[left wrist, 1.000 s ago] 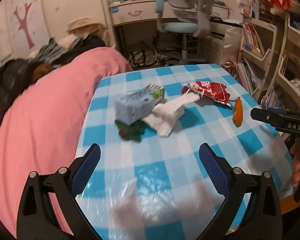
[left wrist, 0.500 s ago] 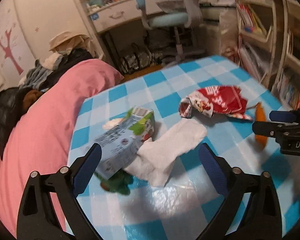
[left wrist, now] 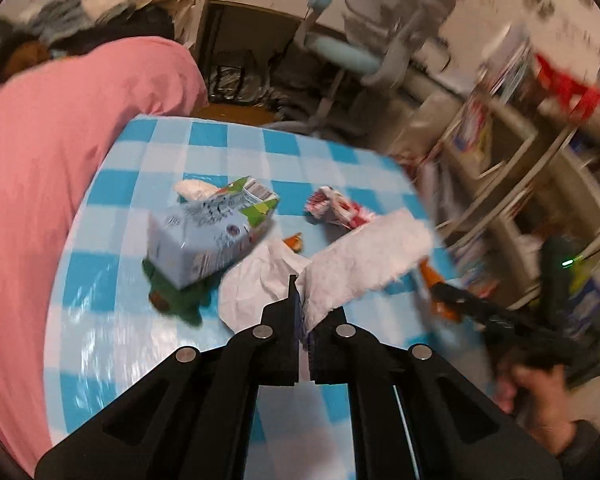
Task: Collect trash
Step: 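Grasp the white tissue with the left tool while the right tool grasps an orange peel piece, then lower both held items into the yellow bin and open both tools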
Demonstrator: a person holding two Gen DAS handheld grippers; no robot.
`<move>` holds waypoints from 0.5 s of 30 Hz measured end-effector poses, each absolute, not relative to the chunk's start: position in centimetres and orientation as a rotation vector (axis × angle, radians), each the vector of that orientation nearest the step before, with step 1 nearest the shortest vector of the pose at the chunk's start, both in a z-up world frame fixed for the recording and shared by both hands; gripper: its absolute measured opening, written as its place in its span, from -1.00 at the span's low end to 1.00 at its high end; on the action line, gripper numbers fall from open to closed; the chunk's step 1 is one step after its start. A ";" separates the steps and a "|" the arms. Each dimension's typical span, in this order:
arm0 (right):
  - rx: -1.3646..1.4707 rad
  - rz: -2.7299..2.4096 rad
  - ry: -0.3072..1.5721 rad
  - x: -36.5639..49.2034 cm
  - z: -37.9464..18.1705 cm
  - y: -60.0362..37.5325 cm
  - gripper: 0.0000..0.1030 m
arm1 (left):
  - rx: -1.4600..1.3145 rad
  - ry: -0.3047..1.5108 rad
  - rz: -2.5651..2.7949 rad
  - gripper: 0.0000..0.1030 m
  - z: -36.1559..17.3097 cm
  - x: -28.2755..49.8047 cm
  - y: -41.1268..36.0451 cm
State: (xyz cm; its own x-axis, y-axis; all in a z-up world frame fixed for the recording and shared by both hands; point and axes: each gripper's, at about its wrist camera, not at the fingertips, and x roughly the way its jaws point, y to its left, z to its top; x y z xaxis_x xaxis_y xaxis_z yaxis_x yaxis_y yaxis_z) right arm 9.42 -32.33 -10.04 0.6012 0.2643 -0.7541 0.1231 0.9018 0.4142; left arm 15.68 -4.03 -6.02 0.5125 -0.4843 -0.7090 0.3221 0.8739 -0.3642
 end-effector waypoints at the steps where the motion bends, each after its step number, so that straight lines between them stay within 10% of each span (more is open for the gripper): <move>1: 0.462 0.094 0.923 9.0 -9.7 -32.1 -0.66 | -0.221 0.907 -0.497 -0.94 -5.7 14.9 -3.3; 15: 0.427 0.387 0.866 1.4 -6.7 -24.5 -0.67 | -0.299 0.857 -0.509 -0.94 -3.5 5.0 2.2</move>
State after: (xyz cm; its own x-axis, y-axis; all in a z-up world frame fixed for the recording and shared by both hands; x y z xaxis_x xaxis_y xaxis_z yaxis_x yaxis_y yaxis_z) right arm 1.37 -24.46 -6.73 0.5889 0.4897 -0.6429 -0.1520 0.8484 0.5070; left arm 5.01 2.15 -3.51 0.5466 -0.5389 -0.6409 0.3050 0.8409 -0.4470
